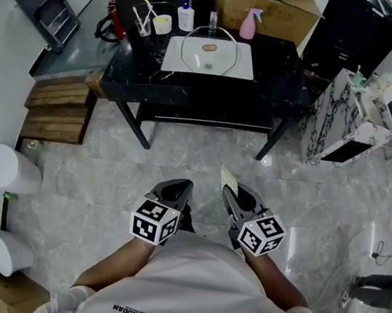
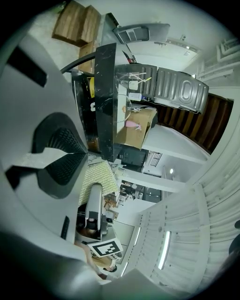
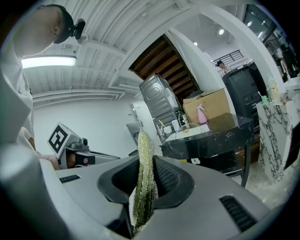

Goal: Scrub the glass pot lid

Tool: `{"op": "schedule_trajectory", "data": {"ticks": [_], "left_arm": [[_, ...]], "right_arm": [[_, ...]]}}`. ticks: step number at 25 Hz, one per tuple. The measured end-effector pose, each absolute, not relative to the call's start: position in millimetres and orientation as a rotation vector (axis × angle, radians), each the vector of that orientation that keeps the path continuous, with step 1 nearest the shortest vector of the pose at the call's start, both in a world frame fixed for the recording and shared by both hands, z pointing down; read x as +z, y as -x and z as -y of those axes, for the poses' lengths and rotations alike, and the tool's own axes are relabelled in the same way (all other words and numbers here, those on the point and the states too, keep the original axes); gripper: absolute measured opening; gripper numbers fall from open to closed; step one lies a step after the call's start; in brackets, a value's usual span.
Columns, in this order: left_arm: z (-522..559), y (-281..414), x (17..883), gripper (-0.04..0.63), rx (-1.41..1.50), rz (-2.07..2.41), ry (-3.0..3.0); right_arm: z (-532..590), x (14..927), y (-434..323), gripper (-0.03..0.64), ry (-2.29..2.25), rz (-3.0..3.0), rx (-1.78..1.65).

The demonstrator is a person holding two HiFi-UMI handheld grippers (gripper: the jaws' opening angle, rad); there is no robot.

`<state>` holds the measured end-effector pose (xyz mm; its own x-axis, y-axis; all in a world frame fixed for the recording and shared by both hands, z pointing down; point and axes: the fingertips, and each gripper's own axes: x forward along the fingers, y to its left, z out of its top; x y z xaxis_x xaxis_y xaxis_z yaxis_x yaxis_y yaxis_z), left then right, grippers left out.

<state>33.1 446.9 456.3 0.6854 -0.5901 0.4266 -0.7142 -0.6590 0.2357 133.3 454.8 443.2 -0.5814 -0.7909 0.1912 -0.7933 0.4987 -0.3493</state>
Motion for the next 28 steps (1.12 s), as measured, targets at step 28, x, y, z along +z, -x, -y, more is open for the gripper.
{"op": "schedule_trajectory", "data": {"ticks": [28], "left_arm": [[-99,-4,437,0.015,0.458,0.891,-2.607]], "right_arm": [[-117,431,-89,0.091,-1.534,2.637,0.571]]}}
